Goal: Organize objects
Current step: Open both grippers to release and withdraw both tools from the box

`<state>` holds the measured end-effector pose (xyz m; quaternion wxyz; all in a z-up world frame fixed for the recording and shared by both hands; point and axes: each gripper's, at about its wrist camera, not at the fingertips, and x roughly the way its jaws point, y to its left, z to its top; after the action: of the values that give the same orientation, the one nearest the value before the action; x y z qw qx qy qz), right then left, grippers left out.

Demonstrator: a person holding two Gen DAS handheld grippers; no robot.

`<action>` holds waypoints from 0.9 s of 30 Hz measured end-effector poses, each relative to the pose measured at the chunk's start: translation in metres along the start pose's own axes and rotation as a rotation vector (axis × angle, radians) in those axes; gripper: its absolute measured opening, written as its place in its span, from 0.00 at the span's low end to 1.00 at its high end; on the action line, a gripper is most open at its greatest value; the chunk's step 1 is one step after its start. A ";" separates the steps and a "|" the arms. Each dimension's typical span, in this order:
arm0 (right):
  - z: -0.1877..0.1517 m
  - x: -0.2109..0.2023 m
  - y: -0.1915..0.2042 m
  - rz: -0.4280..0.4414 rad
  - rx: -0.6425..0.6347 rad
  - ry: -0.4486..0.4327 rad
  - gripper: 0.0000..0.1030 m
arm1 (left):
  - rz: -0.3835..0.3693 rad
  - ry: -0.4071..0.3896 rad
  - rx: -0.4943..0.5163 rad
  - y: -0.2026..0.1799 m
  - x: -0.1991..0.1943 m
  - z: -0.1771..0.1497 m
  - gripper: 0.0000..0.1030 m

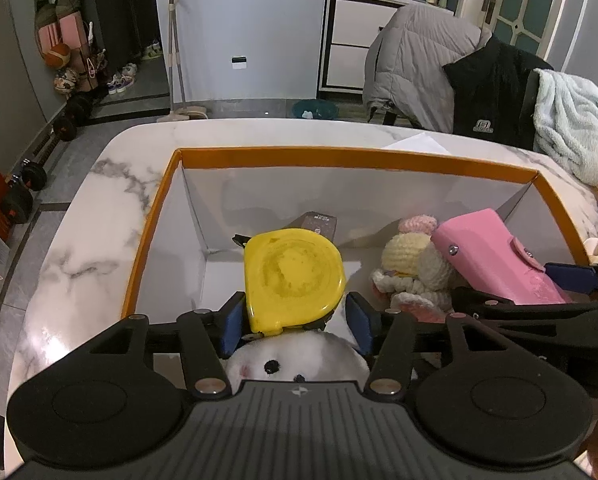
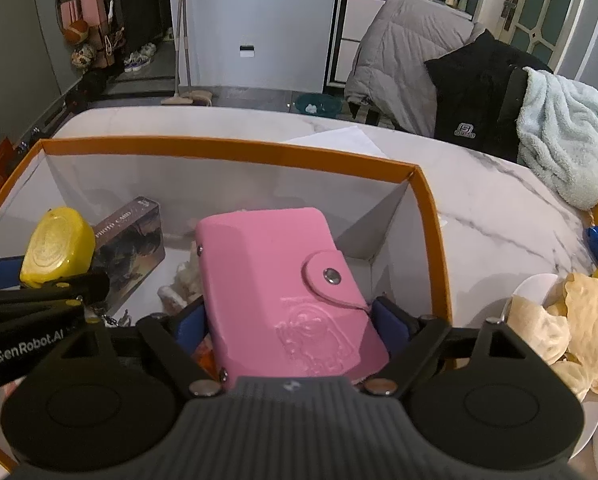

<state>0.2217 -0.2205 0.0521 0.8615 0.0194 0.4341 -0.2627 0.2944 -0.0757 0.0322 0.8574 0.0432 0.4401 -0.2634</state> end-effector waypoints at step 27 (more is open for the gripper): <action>-0.080 -0.133 -0.004 -0.034 0.063 -0.133 0.97 | 0.035 -0.146 0.000 -0.006 -0.117 -0.081 0.80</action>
<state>0.0962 -0.1446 0.1035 0.8828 0.0219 0.3676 -0.2916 0.1767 -0.0073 0.0746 0.8916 0.0315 0.3756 -0.2509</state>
